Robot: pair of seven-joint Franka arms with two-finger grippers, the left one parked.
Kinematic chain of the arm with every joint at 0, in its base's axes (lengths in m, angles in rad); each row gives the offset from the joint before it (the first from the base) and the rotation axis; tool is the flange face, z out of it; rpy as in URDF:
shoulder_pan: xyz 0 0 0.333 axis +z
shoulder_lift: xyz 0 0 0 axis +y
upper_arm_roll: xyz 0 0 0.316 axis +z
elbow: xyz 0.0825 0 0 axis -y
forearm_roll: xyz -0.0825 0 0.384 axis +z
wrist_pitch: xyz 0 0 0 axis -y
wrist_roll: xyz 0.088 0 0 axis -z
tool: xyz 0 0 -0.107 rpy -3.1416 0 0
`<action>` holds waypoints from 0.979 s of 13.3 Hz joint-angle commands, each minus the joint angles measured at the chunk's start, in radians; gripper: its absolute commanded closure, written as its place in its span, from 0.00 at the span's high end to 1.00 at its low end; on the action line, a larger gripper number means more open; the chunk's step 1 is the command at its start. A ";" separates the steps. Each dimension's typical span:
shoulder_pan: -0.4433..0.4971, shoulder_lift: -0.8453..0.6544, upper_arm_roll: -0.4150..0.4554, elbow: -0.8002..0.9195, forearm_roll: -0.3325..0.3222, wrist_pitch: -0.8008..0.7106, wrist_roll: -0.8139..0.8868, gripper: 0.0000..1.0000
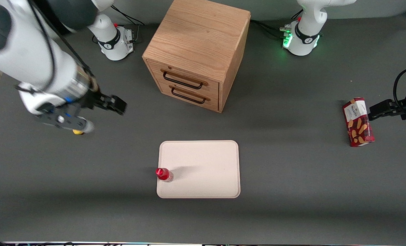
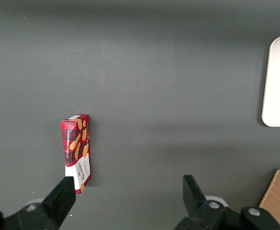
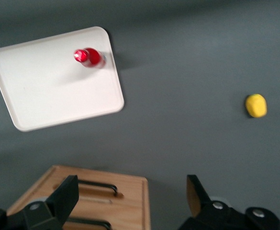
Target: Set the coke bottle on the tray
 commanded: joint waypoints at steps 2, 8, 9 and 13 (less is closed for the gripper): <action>-0.098 -0.230 -0.002 -0.320 -0.053 0.061 -0.243 1.00; -0.247 -0.450 -0.005 -0.656 -0.053 0.285 -0.524 1.00; -0.253 -0.462 -0.005 -0.681 -0.053 0.308 -0.535 1.00; -0.327 -0.447 0.009 -0.689 -0.046 0.350 -0.582 1.00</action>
